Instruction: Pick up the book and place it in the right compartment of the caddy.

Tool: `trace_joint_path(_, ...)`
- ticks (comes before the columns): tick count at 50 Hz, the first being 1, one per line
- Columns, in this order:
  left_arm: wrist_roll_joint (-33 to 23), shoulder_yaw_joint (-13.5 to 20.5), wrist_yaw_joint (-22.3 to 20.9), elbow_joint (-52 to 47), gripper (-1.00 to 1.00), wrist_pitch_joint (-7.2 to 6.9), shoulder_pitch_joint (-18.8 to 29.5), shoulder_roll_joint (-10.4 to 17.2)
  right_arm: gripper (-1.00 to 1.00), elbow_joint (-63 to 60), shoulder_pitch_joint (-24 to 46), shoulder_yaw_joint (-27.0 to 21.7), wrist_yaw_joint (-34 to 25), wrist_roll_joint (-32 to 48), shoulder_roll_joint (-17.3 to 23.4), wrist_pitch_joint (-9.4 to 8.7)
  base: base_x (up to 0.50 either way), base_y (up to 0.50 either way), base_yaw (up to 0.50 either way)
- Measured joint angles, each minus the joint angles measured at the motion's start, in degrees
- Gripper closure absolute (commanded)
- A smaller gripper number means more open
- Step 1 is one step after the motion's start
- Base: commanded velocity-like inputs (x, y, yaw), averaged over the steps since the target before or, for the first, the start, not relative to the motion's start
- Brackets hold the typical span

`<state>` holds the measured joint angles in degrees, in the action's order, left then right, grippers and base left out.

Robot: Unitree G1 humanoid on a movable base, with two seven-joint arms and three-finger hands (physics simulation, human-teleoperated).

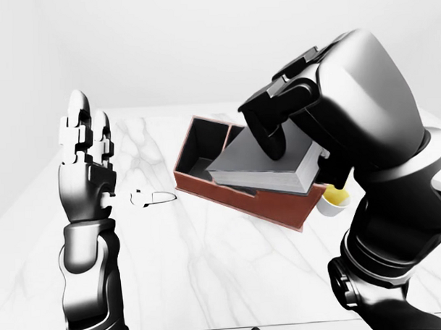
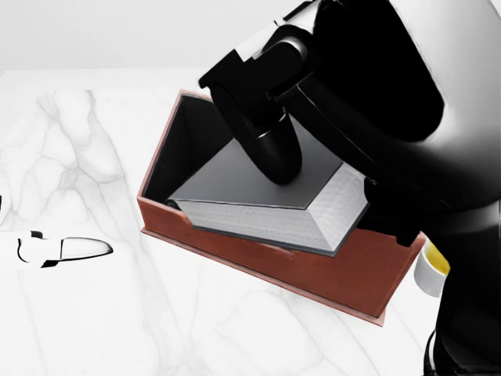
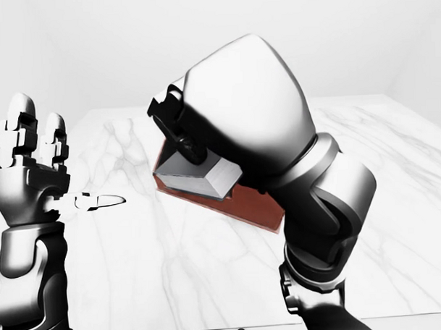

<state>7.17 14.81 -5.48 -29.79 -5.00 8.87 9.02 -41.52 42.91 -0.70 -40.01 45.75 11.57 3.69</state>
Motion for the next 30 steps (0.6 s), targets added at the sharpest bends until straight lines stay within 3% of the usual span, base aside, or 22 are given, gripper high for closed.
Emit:
trace_joint_path(18, 0.3, -0.1, -0.4, -0.8, -1.0, 0.0, -0.2, -0.1, 1.0, 22.4, 16.5, -2.4, 0.0, 0.8, 7.6, -2.37, 0.0, 0.0, 0.0)
trace_joint_path(30, 0.7, -0.1, -0.4, -1.3, -1.0, 0.0, -0.2, -0.2, 1.0, 34.5, 22.3, -2.7, 0.0, 3.1, 9.8, -2.86, 0.0, 0.0, 0.0)
